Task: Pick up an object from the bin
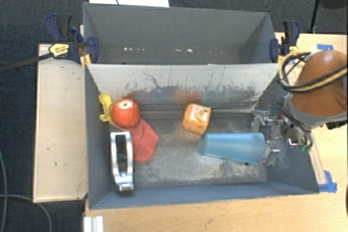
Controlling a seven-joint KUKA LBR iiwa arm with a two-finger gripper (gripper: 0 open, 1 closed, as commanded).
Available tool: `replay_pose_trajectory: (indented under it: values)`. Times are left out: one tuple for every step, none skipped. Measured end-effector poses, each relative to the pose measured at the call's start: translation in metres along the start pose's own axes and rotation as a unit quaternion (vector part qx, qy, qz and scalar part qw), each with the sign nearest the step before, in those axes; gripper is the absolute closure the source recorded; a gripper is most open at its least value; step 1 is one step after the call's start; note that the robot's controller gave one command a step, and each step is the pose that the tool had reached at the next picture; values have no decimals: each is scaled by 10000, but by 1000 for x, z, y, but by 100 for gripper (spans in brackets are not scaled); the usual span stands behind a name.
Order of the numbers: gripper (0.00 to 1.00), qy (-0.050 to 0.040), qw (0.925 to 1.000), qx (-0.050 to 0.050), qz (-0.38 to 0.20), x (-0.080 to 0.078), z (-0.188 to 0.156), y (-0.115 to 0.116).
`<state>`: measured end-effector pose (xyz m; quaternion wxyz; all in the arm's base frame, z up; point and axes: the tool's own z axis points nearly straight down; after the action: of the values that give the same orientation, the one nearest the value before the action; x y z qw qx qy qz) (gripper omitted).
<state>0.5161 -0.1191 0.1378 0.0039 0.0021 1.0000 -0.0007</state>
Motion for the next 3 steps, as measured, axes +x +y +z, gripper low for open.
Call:
replay_pose_trajectory:
  values:
    - [0,-47,9982,-5,591,-5,58,7]
    - [100,35,9992,-16,396,12,66,-4]
    - [100,35,9992,-15,390,12,66,-4]
